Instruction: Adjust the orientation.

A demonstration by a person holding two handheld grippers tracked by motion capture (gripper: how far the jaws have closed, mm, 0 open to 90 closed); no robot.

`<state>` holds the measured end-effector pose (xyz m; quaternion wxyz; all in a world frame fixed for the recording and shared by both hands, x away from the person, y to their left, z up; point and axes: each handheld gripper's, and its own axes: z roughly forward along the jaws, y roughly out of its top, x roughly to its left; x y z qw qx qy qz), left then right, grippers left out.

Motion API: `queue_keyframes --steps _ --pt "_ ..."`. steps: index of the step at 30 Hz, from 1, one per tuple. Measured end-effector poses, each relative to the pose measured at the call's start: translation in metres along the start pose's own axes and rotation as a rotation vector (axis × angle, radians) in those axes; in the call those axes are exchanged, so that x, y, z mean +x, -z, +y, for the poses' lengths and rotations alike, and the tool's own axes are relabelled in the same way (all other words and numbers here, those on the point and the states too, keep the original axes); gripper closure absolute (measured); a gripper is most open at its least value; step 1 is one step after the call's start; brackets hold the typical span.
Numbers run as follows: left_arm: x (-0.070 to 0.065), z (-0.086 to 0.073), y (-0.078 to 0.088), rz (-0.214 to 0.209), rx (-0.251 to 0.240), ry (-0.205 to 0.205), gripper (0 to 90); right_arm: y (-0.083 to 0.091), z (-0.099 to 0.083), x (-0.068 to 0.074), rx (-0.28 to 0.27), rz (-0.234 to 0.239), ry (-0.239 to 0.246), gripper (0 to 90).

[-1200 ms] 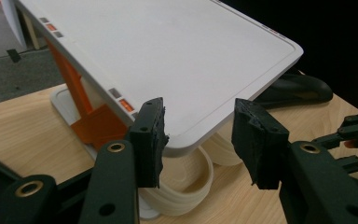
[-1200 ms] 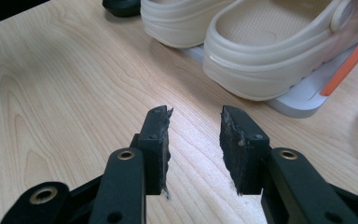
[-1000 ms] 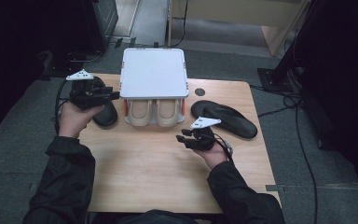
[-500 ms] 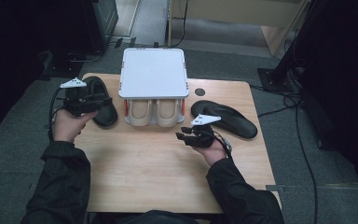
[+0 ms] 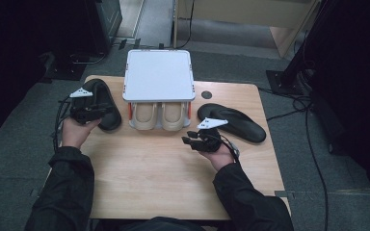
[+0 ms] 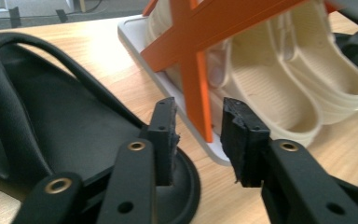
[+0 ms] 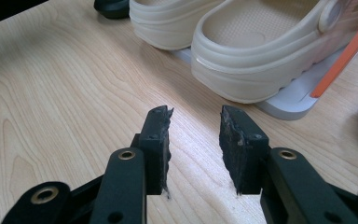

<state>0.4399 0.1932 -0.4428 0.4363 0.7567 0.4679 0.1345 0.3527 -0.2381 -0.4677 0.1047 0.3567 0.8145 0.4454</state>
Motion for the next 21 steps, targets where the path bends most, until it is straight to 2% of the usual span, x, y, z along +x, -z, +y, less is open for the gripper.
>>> queue_keyframes --steps 2,8,9,10,12,17,19,21 --pt "0.005 -0.004 -0.006 0.012 0.005 0.009 69.0 0.0 0.0 0.0 0.002 0.0 0.001 63.4" --pt "0.013 -0.014 -0.021 0.007 0.011 0.048 73.2 -0.001 -0.001 0.001 0.007 -0.008 0.004 63.5" --pt "0.016 -0.019 -0.028 0.014 0.029 0.05 73.5 -0.001 -0.001 0.001 0.008 -0.007 0.006 63.5" --pt "0.016 -0.019 -0.028 0.014 0.029 0.05 73.5 -0.002 -0.001 0.001 0.008 -0.006 0.005 63.4" --pt "0.02 -0.025 -0.037 0.017 0.068 0.055 73.5 -0.001 -0.001 0.001 0.007 -0.008 0.007 63.2" --pt "0.023 -0.033 -0.043 0.025 0.072 0.052 74.7 -0.002 -0.001 0.001 0.005 -0.008 0.011 63.1" --pt "0.024 -0.035 -0.042 0.018 0.062 0.07 75.1 -0.002 -0.001 0.001 0.003 -0.007 0.017 62.9" --pt "0.022 -0.037 -0.042 0.019 0.061 0.068 76.4 -0.003 -0.001 0.001 0.005 -0.005 0.019 62.9"
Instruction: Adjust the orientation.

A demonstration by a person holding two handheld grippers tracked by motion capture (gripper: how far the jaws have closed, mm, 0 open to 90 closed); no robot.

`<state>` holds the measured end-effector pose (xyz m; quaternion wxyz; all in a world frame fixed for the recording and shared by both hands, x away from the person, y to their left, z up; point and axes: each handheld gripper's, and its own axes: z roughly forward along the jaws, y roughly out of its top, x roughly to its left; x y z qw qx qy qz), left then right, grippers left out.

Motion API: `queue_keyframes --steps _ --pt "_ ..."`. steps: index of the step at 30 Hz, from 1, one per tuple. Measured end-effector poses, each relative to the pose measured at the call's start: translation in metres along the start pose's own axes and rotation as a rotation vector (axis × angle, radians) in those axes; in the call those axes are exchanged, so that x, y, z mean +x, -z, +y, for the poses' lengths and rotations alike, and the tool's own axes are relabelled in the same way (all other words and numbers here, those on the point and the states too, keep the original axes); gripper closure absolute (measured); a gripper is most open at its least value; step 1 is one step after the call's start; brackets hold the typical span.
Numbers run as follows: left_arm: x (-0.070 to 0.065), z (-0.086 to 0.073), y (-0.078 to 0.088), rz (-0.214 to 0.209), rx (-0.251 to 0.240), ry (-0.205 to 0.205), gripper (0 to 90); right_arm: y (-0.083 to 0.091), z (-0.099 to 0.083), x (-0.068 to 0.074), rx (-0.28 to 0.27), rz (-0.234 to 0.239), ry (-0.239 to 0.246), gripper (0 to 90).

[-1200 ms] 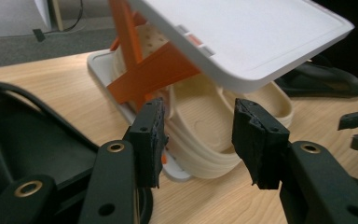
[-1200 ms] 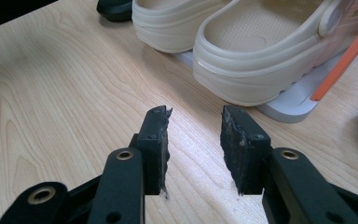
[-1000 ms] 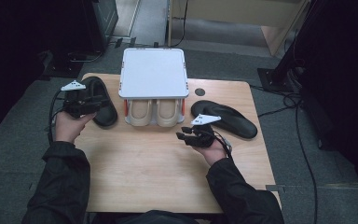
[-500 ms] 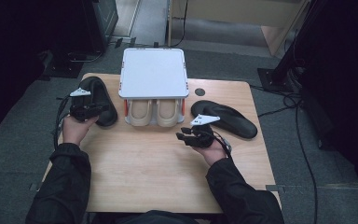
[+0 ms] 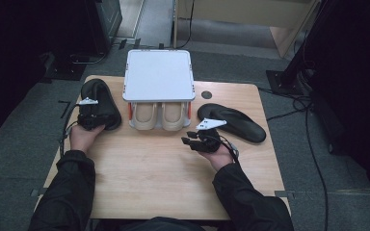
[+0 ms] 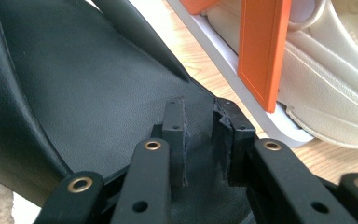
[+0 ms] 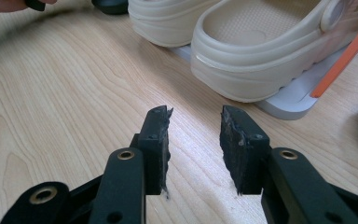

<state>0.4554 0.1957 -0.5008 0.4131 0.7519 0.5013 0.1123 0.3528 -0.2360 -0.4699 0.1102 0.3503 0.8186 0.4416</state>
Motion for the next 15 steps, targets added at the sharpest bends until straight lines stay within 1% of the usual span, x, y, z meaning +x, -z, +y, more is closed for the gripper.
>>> queue_keyframes --steps 2,3,4,5,8,9,11,15 --pt "-0.001 0.0 0.0 -0.002 0.001 0.004 76.7 0.0 0.0 0.0 0.002 -0.003 0.004 62.8" --pt "-0.002 0.0 0.001 -0.004 0.022 0.009 77.4 -0.001 0.0 0.0 0.004 -0.003 0.003 62.8" --pt "-0.002 0.0 0.001 -0.004 0.022 0.009 77.7 -0.001 0.0 0.0 0.004 -0.003 0.003 62.8" --pt "-0.005 -0.001 0.003 -0.003 0.029 -0.001 77.8 -0.001 0.0 0.001 0.005 -0.003 0.002 62.8" --pt "-0.007 -0.004 0.004 -0.006 0.028 0.003 78.3 -0.001 0.0 0.001 0.004 -0.002 0.001 62.8" --pt "-0.007 -0.006 0.006 -0.023 0.03 0.018 78.5 -0.001 -0.001 0.002 0.008 -0.001 0.001 62.7" --pt "-0.008 -0.009 0.008 -0.034 0.027 0.027 79.2 -0.002 -0.001 0.002 0.006 0.0 0.004 62.7" --pt "-0.011 -0.012 0.01 -0.044 0.034 0.027 80.7 -0.002 -0.001 0.002 0.008 0.004 0.005 62.6"
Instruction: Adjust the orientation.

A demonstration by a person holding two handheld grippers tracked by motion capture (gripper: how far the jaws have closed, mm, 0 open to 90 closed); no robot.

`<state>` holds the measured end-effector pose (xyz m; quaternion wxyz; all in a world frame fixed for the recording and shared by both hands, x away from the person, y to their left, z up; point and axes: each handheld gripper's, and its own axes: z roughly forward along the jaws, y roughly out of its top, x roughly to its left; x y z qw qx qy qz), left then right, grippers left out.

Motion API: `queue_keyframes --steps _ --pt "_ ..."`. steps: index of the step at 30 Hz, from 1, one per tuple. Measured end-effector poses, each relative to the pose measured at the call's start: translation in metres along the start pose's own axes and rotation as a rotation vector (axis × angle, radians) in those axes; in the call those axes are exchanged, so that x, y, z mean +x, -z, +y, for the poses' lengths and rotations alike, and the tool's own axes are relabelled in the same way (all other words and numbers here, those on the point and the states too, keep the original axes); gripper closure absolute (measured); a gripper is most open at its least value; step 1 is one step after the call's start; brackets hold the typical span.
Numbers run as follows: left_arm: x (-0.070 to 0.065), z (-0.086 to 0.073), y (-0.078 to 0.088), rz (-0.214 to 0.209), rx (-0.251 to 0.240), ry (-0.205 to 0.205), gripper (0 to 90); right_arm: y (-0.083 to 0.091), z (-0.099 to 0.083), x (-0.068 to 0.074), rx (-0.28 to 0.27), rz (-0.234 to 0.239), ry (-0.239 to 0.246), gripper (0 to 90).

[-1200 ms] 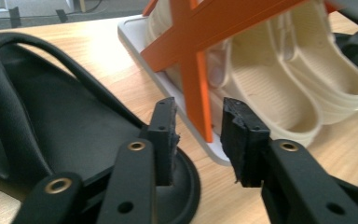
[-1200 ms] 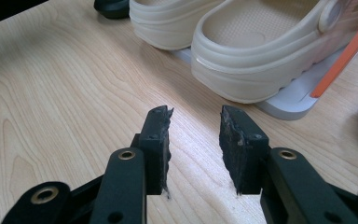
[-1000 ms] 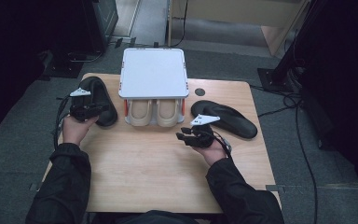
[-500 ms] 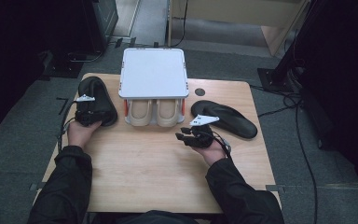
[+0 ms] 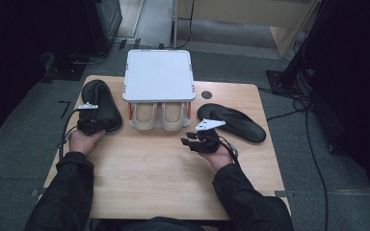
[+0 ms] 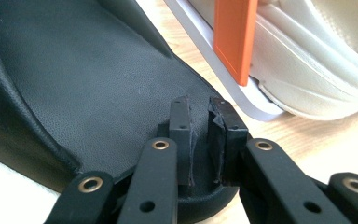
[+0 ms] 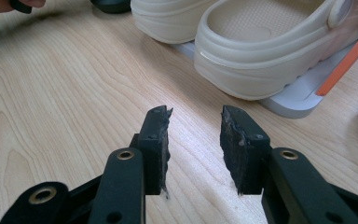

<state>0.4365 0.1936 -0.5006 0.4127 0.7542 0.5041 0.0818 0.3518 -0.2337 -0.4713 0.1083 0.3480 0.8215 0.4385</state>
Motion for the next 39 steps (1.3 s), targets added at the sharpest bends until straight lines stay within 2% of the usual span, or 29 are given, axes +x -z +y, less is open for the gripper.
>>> queue_keyframes --steps 3,4,6,10,21,24,28,31,32,39 --pt "-0.002 -0.002 0.001 -0.01 0.001 0.011 81.4 0.0 0.0 0.0 0.004 0.001 -0.002 62.6" --pt "-0.003 -0.005 0.002 -0.029 0.0 0.028 81.6 0.0 0.0 0.0 0.001 0.0 0.001 62.6" --pt "-0.005 -0.009 0.005 -0.045 0.006 0.029 82.4 0.0 -0.001 0.0 0.003 -0.001 -0.004 62.6" --pt "-0.013 -0.016 0.012 -0.046 0.02 -0.003 83.0 0.0 -0.001 0.0 0.0 0.0 -0.003 62.5" --pt "-0.032 -0.035 0.032 -0.08 0.086 -0.048 83.2 -0.001 -0.001 0.001 0.001 -0.002 0.0 62.5" --pt "-0.033 -0.039 0.037 -0.094 0.1 -0.061 83.2 -0.001 -0.001 0.002 0.004 -0.002 -0.001 62.5" --pt "-0.034 -0.037 0.039 -0.081 0.11 -0.08 80.7 -0.002 -0.001 0.002 0.004 -0.003 0.005 62.5" --pt "-0.033 -0.035 0.041 -0.07 0.107 -0.089 75.8 -0.001 -0.001 0.002 0.002 -0.001 0.004 62.5" --pt "-0.032 -0.032 0.045 -0.064 0.072 -0.075 74.2 -0.001 -0.001 0.002 0.001 0.0 0.003 62.5" --pt "-0.021 -0.02 0.052 -0.034 0.021 -0.046 64.4 -0.002 -0.001 0.0 -0.002 0.0 0.002 62.3"
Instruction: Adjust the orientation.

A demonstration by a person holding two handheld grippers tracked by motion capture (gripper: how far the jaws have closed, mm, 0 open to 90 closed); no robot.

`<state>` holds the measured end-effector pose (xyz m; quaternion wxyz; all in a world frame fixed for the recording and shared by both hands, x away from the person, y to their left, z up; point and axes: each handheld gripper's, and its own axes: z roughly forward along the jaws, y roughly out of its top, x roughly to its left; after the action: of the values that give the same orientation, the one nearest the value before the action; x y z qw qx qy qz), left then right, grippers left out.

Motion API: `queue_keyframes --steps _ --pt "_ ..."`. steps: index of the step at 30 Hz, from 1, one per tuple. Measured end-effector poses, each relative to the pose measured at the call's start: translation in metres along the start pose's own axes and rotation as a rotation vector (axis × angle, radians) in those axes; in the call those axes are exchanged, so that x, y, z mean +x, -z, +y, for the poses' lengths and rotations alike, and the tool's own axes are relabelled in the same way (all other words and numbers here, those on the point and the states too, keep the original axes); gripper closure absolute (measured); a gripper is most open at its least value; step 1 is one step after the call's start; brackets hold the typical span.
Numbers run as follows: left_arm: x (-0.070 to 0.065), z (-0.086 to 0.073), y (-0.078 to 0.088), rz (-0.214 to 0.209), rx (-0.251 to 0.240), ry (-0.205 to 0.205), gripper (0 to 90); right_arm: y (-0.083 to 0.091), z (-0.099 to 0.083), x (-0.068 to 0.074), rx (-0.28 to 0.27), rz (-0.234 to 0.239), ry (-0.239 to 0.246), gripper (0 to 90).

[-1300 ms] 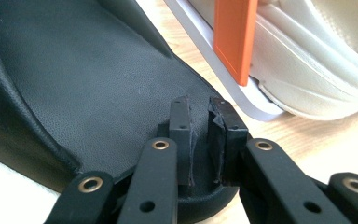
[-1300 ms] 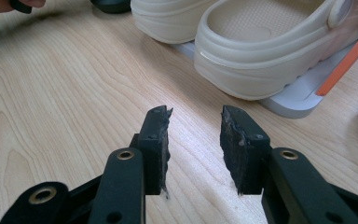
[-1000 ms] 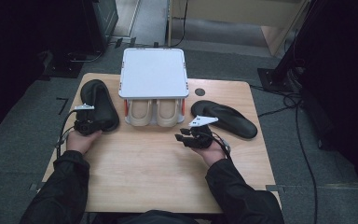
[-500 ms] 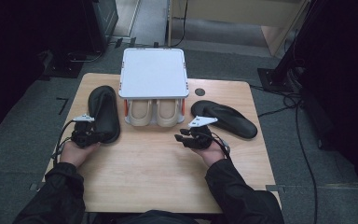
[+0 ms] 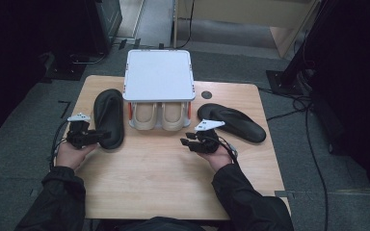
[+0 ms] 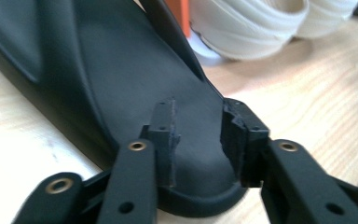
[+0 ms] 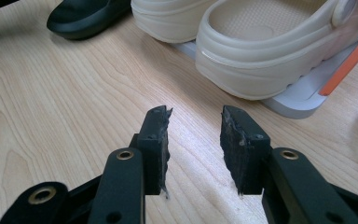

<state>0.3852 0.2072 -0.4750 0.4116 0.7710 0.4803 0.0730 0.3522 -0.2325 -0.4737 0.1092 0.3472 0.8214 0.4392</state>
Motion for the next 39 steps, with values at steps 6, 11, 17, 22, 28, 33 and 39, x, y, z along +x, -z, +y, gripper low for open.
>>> queue_keyframes --steps 6,11,17,22,28,33,39 --pt "0.012 0.012 0.001 0.034 -0.019 0.001 60.9 0.0 0.0 -0.001 0.002 0.004 -0.009 62.2" --pt "0.022 0.025 -0.003 0.055 -0.018 0.0 58.9 0.0 -0.001 -0.002 -0.002 0.003 -0.014 62.2" --pt "0.03 0.04 -0.009 0.063 -0.024 -0.002 56.1 0.0 0.0 -0.003 -0.005 0.006 -0.012 62.2" --pt "0.037 0.052 -0.013 0.069 -0.034 -0.001 53.5 0.0 0.0 -0.003 -0.002 0.005 -0.012 62.2" --pt "0.048 0.058 -0.018 0.078 -0.036 0.01 51.6 0.003 -0.002 -0.004 0.0 -0.003 -0.019 62.1" --pt "0.054 0.06 -0.021 0.085 -0.031 0.01 50.6 0.005 -0.003 -0.004 -0.002 -0.009 -0.023 62.0" --pt "0.064 0.061 -0.031 0.09 -0.027 0.02 48.9 0.008 -0.005 -0.005 -0.004 -0.014 -0.032 61.8"
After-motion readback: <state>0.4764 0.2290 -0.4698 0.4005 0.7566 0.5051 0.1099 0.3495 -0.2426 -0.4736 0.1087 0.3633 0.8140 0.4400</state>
